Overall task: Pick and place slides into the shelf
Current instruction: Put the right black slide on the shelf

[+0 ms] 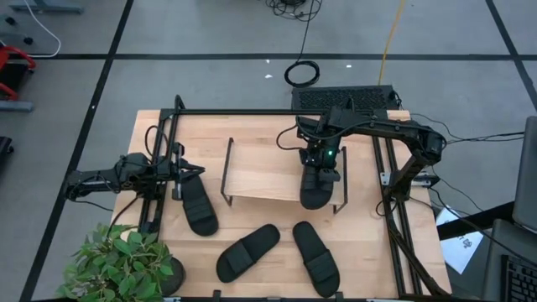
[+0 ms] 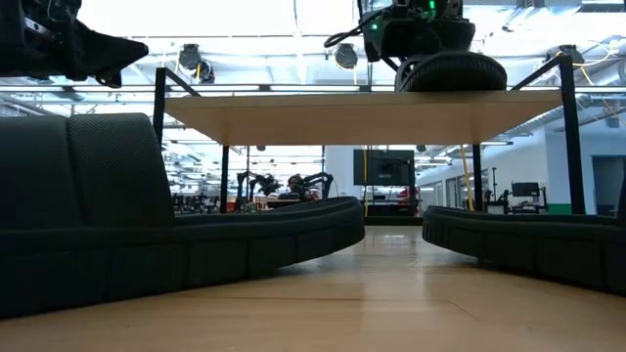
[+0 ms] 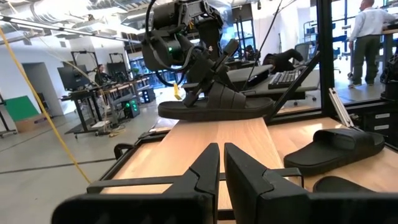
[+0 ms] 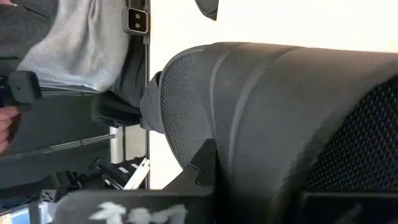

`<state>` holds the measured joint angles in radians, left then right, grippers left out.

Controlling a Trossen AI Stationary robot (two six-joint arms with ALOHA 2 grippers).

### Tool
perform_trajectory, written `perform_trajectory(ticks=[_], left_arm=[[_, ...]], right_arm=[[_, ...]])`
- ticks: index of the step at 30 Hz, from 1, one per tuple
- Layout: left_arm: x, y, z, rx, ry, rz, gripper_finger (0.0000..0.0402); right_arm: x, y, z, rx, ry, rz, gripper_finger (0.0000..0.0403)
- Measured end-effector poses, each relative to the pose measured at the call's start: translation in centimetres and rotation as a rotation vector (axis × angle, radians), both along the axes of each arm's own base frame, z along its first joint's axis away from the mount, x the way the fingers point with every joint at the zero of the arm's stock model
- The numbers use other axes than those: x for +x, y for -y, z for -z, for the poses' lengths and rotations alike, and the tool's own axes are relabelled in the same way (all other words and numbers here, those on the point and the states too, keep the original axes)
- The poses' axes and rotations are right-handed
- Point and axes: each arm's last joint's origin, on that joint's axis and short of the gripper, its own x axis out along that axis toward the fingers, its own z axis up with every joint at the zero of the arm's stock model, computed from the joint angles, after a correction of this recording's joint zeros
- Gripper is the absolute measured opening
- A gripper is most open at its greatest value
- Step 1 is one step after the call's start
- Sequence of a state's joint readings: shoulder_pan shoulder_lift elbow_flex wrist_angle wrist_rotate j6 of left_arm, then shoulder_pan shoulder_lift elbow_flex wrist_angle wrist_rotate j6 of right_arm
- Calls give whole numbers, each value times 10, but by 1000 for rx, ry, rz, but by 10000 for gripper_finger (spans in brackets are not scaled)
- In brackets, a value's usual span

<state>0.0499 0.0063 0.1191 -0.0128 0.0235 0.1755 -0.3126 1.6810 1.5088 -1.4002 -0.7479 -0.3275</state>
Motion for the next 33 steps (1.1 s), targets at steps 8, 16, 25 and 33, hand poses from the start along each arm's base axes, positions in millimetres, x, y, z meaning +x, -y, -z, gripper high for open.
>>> perform_trajectory(ticks=[8,16,25,33], left_arm=[[0,0,1,-1,-12,0,33],[0,0,1,2,-14,0,33],[0,0,1,3,-15,-1,33],[0,0,1,4,-15,0,33]], right_arm=[[0,2,12,-2,3,17,40],[0,5,12,-42,-4,31,94],[-5,7,3,-96,33,49,163],[-15,8,-12,-225,55,95,191]])
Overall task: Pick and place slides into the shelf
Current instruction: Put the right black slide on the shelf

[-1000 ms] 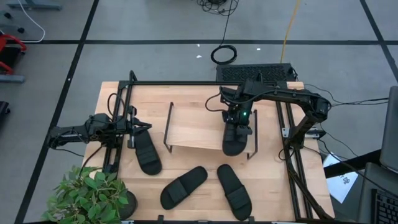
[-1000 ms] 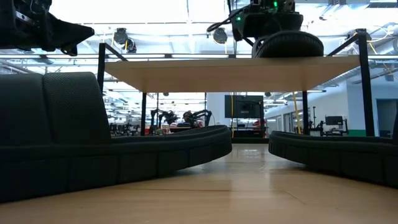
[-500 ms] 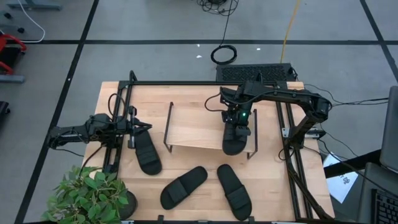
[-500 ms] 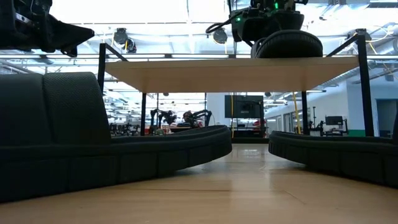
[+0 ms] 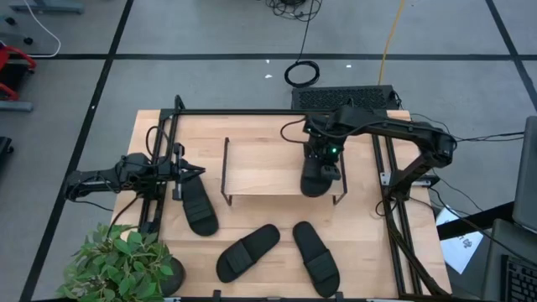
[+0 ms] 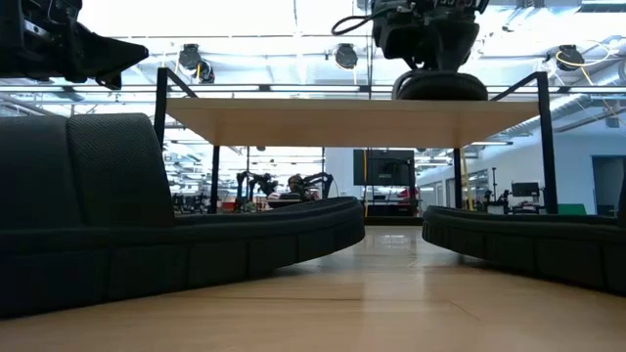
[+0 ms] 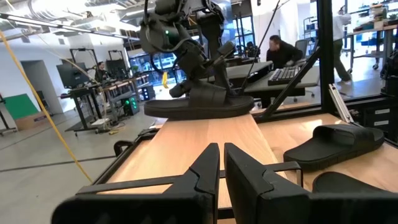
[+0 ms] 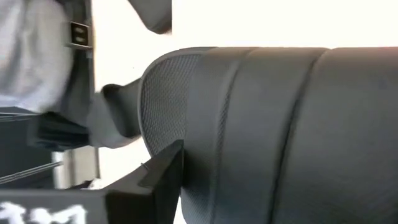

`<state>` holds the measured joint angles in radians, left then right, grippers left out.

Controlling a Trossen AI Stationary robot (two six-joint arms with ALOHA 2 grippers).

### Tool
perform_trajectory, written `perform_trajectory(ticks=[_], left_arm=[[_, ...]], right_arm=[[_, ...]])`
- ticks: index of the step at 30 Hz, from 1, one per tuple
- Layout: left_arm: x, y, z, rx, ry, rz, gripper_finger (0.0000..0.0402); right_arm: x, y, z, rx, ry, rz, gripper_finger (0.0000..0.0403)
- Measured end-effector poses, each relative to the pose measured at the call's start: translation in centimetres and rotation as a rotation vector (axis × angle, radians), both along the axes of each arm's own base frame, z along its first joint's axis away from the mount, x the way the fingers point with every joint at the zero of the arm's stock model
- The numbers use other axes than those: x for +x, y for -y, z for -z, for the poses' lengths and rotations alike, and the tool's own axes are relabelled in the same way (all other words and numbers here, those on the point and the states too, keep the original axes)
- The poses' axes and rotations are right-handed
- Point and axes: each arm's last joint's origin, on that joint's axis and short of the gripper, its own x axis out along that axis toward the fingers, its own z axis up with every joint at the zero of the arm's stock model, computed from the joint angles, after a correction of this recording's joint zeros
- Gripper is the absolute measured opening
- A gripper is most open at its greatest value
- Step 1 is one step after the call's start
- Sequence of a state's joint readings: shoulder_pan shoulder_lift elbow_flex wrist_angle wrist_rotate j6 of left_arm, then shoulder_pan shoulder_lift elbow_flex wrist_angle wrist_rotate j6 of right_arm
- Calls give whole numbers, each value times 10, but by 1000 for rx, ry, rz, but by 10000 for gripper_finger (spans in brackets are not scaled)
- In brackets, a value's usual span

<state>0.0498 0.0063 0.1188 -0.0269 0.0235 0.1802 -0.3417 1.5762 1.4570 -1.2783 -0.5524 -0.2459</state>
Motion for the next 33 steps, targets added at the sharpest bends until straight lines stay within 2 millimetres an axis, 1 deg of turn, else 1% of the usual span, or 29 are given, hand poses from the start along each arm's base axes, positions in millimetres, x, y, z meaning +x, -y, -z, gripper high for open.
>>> perform_trajectory(ticks=[6,9,20,25,33], left_arm=[[0,0,0,0,0,0,33],[0,0,0,0,0,0,33],[0,0,0,-1,0,0,33],[0,0,0,5,-1,-1,33],[0,0,1,21,-7,-2,33]], right_arm=[[0,0,-3,-16,14,20,204],[0,0,-3,-10,28,7,204],[-2,5,-7,202,113,9,162],[-3,8,-6,134,85,20,159],[-3,11,-5,27,76,14,181]])
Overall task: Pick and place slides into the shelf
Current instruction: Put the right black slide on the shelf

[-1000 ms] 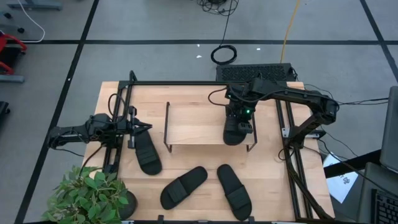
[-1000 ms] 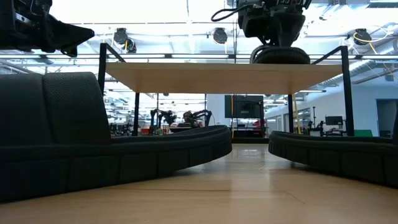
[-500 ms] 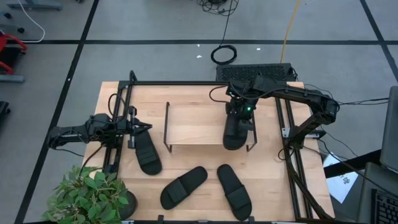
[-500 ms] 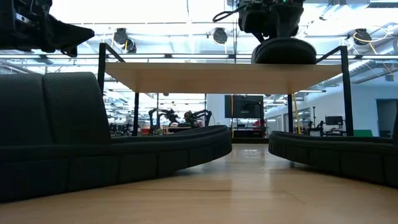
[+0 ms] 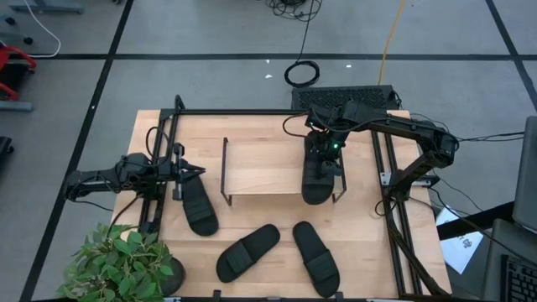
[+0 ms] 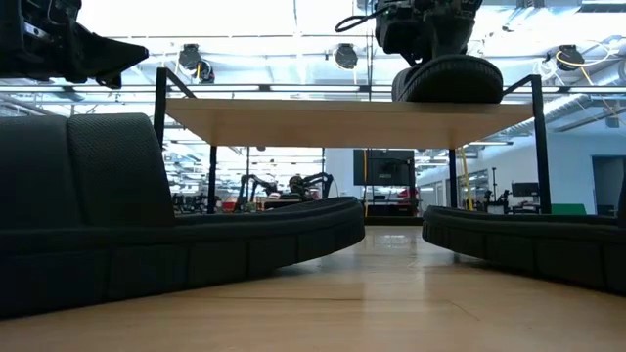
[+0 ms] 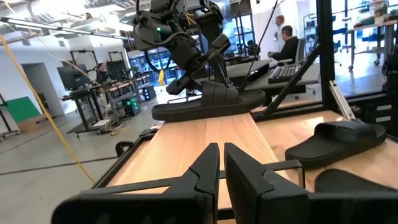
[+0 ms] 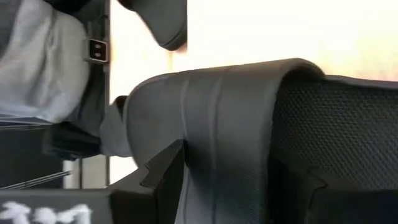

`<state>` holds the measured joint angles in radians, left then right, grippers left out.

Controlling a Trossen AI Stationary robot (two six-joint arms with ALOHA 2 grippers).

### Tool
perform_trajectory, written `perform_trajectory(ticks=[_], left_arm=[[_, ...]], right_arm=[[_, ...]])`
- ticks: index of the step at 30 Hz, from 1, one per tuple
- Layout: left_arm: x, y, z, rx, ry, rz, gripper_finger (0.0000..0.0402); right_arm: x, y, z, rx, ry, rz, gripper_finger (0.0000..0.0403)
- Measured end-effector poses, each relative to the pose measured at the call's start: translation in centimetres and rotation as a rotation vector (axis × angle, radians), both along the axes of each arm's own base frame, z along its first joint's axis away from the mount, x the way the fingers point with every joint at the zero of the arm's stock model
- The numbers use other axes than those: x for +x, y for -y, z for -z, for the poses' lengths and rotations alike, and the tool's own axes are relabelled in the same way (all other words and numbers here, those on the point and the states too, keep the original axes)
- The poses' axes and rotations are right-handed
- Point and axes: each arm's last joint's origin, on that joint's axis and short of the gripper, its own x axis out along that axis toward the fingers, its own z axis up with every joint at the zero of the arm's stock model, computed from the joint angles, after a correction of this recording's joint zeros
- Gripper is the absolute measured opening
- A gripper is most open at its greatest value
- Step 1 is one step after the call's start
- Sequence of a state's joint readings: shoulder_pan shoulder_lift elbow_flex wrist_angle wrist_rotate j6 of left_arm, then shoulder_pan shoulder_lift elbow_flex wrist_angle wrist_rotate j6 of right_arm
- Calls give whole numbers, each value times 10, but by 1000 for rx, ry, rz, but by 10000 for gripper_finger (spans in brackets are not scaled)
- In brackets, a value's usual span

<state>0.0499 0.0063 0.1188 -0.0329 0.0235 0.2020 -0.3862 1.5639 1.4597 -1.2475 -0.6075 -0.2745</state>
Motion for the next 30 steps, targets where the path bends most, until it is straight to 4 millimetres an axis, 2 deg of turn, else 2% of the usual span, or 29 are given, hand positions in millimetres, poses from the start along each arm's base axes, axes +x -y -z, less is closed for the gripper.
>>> perform_trajectory(ticks=[16,30], left_arm=[[0,0,2,2,-20,0,33],[0,0,2,1,-20,0,33]], right_arm=[[0,0,-2,29,-2,35,223],[-13,-2,-19,2,72,54,244]])
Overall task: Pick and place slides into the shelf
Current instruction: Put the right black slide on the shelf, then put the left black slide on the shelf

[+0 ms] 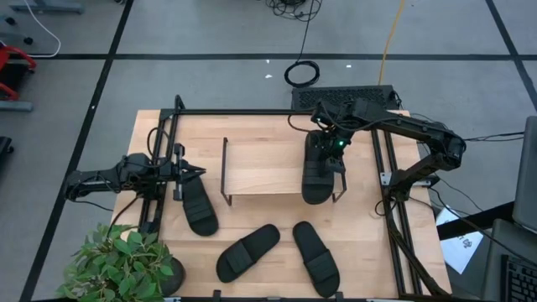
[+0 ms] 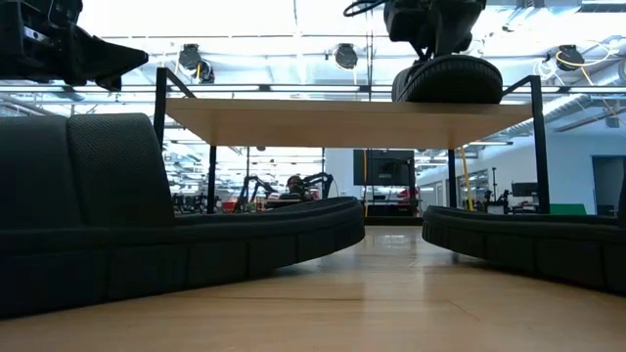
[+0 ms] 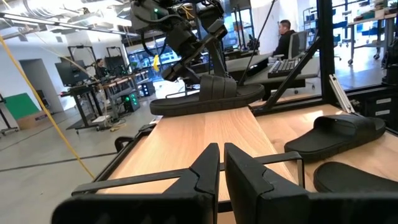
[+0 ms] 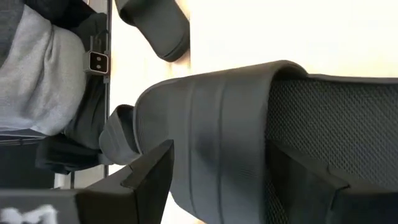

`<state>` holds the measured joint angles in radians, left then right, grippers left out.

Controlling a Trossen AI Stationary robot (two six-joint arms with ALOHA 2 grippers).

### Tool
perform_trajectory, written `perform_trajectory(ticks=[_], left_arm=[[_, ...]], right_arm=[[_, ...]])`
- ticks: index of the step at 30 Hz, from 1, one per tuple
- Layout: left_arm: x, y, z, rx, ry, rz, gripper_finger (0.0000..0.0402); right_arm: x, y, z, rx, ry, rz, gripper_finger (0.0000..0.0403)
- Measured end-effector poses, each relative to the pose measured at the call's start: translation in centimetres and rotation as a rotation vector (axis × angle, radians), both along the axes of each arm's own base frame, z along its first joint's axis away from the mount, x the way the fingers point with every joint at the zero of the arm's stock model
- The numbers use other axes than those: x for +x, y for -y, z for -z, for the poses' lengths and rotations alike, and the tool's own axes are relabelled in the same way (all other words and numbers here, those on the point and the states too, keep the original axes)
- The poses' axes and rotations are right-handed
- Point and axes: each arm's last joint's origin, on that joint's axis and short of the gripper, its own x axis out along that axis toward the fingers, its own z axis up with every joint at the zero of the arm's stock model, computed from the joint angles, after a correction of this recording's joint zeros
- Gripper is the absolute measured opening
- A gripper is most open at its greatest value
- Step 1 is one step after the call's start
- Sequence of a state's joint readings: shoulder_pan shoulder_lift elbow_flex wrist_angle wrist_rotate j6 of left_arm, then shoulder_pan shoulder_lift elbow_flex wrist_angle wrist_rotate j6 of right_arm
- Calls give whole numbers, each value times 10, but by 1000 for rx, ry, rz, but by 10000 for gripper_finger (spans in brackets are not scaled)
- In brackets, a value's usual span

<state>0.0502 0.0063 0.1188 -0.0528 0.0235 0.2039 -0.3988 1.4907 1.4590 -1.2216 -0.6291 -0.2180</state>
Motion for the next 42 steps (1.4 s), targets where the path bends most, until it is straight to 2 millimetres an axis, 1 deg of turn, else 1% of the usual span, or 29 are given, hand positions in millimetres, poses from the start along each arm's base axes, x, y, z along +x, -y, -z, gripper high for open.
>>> perform_trajectory(ticks=[2,10,21,29,32,36,40,42], left_arm=[[0,0,0,1,0,0,33],[0,0,0,0,0,0,33],[0,0,0,1,0,0,33],[0,0,0,1,0,0,33],[0,0,0,1,0,0,33],[0,0,0,1,0,0,33],[0,0,0,2,0,0,33],[0,0,0,2,0,0,33]], right_arm=[[0,1,0,-8,4,3,244],[-1,14,-1,-27,39,47,245],[-11,30,-1,-24,39,84,245],[-16,31,-7,-33,82,79,245],[-20,29,-13,-64,103,78,245],[-26,27,-25,-184,163,89,245],[-37,22,-48,-326,308,108,243],[-44,14,-60,-308,392,112,235]])
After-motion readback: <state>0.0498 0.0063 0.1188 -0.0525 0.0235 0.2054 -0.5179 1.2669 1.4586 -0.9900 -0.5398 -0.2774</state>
